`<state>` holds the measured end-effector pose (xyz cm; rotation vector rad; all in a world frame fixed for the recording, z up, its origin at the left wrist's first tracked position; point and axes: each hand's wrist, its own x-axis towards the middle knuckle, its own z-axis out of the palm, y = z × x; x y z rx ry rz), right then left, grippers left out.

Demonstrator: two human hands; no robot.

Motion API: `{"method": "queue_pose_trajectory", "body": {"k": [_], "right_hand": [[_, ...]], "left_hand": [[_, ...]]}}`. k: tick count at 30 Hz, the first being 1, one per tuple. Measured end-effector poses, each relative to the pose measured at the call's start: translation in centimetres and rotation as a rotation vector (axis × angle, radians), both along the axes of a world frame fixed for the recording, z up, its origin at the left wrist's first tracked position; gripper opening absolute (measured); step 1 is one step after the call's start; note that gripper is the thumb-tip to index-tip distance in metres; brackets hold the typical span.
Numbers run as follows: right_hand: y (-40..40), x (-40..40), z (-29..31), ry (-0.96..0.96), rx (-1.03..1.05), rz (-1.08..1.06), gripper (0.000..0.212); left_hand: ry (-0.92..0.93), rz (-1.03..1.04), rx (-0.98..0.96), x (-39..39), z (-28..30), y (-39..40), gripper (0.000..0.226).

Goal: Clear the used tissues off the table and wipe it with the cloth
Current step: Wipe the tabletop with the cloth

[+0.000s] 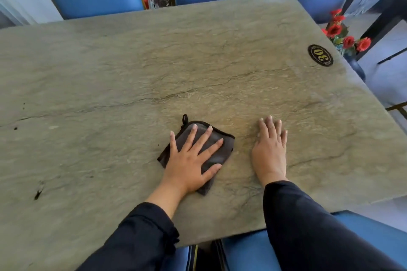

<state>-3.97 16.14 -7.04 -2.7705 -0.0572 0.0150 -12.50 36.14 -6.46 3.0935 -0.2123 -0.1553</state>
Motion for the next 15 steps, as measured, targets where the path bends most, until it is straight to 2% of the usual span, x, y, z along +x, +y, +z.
{"method": "queue_pose_trajectory", "body": {"k": [4, 7, 9, 12, 15], "right_hand": [[0.0, 0.0, -0.1, 0.015, -0.036, 0.011, 0.055], [0.0, 0.0, 0.0, 0.025, -0.043, 0.008, 0.053], [0.2, -0.1, -0.1, 0.018, -0.063, 0.003, 0.052], [0.5, -0.3, 0.1, 0.010, -0.118, -0.027, 0.053], [1.2, -1.1, 0.6, 0.010, -0.154, -0.139, 0.054]], "left_hand": [[0.057, 0.264, -0.036, 3.7, 0.2, 3.0, 0.060], [0.040, 0.325, -0.033, 3.7, 0.0, 2.3, 0.061], [0.012, 0.285, -0.020, 1.6, -0.2, 0.4, 0.063], [-0.014, 0.121, -0.019, -2.2, -0.3, -2.0, 0.063], [-0.026, 0.055, -0.039, -3.8, -0.3, -2.1, 0.062]]}}
